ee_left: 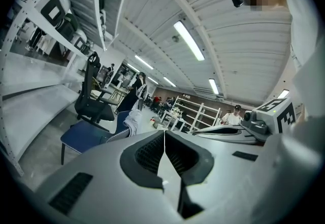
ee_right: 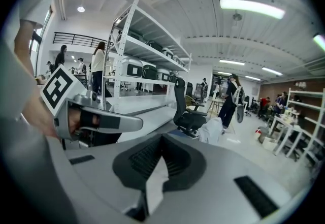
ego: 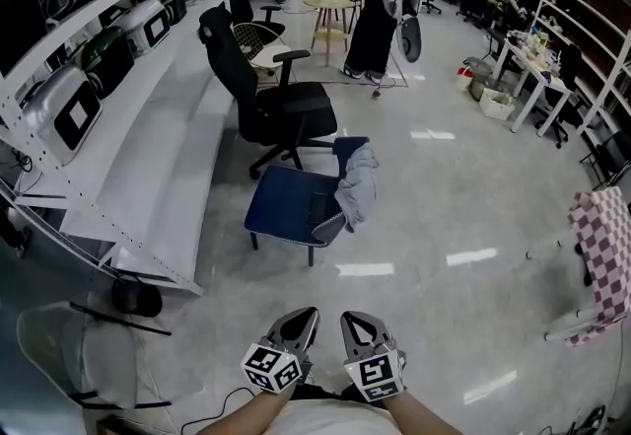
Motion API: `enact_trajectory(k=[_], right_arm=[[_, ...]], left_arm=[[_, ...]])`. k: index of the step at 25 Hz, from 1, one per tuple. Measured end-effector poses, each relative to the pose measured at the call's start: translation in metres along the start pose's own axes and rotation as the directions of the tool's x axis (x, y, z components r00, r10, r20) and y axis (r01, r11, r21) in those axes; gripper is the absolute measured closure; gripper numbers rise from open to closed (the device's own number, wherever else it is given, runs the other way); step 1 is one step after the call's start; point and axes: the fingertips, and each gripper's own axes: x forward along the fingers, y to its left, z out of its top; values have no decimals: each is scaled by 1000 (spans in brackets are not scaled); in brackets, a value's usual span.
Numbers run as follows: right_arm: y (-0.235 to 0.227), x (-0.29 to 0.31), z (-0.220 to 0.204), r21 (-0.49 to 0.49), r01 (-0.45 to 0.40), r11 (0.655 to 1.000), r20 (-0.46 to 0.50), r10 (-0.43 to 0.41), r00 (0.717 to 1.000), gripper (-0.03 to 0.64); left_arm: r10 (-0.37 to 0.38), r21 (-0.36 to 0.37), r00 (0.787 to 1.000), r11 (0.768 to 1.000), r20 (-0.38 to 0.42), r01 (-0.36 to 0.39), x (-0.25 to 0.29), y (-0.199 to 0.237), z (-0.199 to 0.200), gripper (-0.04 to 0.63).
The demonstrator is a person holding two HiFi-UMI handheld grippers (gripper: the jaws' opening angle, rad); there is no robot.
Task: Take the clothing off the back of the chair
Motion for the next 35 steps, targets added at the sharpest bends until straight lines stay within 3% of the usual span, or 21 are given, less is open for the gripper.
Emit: enact_trajectory(k=[13, 18, 35], right_arm=[[-20, 14, -4, 36, 21, 999, -14, -21, 1000, 601], [-42, 32, -2, 30, -25, 999, -5, 25, 1000, 601], [-132, 62, 3, -5, -108, 994, 33, 108, 994, 601]], left_arm=[[-35, -10, 999, 999, -20, 34, 26, 4, -2, 581], [-3, 22, 1000, 1000, -6, 3, 50, 11, 9, 581], [105, 6, 994, 994, 33, -105, 134, 14, 21, 581]])
